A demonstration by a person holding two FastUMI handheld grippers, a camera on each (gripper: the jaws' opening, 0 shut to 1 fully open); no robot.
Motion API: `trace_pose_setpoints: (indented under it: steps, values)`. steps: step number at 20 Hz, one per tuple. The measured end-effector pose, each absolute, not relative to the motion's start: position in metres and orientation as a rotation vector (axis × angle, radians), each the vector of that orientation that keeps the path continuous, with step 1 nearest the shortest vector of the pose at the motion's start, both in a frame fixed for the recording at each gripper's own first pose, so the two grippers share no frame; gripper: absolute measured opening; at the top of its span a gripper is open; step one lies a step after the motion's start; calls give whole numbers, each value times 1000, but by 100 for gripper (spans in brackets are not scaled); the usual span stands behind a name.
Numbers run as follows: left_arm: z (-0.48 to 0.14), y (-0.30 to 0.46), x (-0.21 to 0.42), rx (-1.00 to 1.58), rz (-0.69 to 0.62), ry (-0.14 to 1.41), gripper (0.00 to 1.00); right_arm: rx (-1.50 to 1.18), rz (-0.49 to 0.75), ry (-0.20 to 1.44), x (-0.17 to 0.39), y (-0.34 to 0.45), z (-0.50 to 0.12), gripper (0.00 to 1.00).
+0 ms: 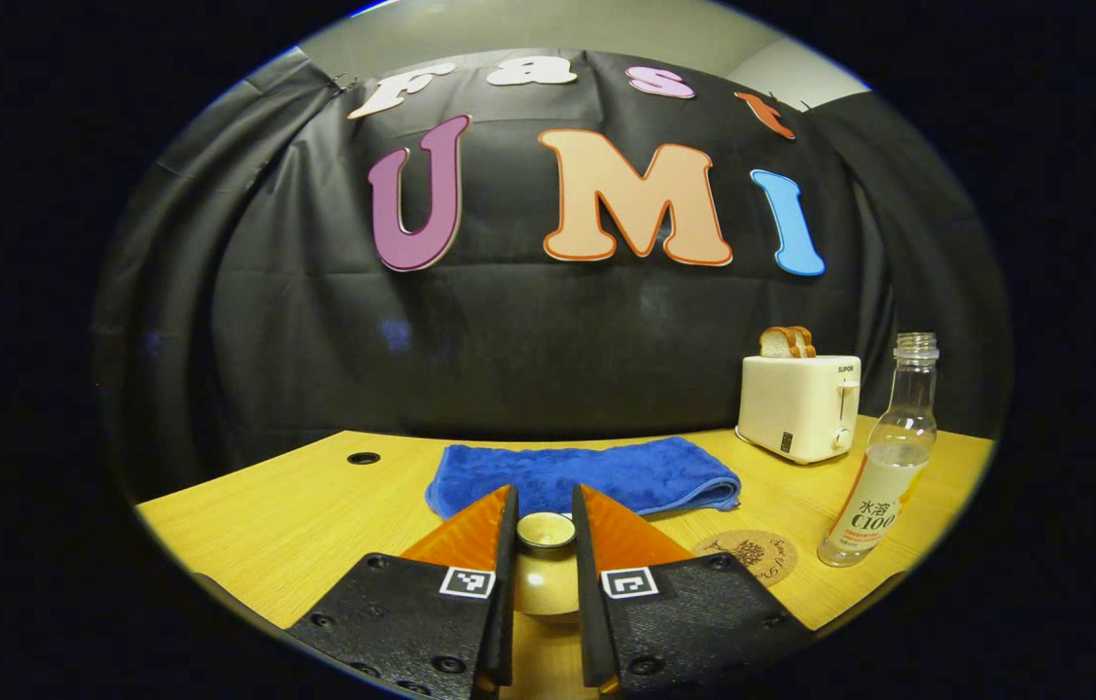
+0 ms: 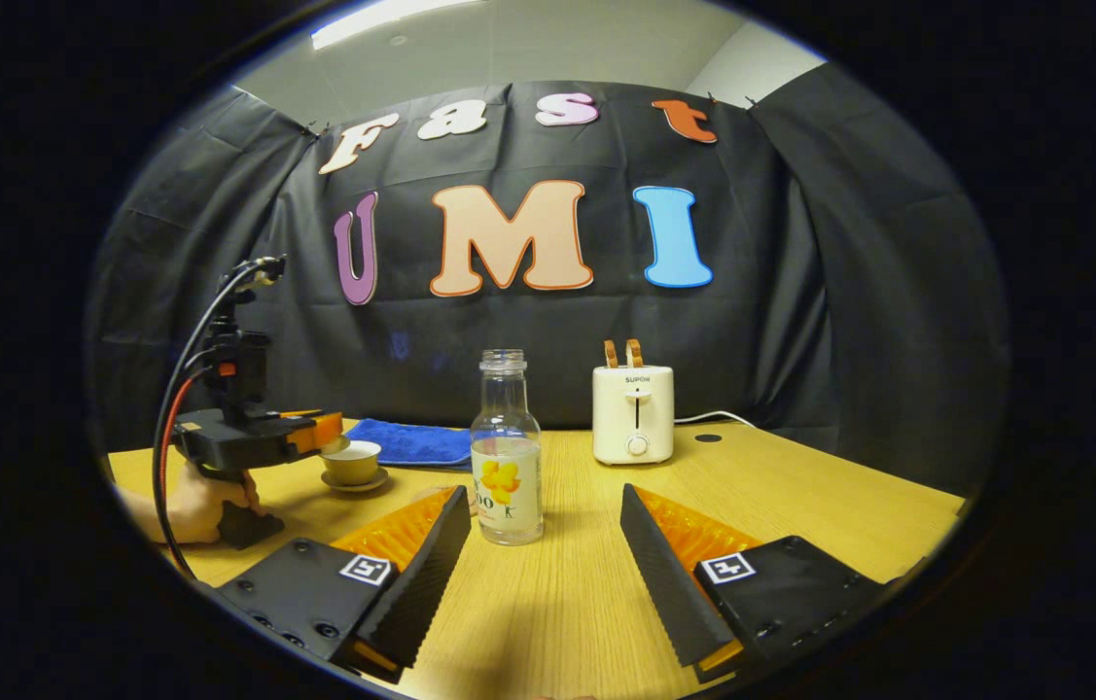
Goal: Open the teacup lid with one hand, grasp the water bottle and pour water into the teacup with the other hand; after pouring, place the water bottle on the coaster and then close the teacup lid.
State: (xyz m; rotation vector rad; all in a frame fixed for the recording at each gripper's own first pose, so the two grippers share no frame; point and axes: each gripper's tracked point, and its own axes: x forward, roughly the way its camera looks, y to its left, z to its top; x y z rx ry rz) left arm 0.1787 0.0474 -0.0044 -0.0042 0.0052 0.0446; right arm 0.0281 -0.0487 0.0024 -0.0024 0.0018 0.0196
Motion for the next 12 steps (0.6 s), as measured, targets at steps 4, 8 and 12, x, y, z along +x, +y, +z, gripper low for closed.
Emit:
trace_pose_setpoints:
  steps: [4, 8, 12]
  values:
    - [-3, 62, 142, -5, 24, -1, 25, -2, 31, 6, 43, -39, 1, 98]
    - [-2, 75, 99, -4, 9, -6, 25, -3, 22, 11, 66, -26, -1, 98]
    - [-1, 91, 63, -2, 17, -11, 25, -2, 11, 20, 92, -16, -4, 97]
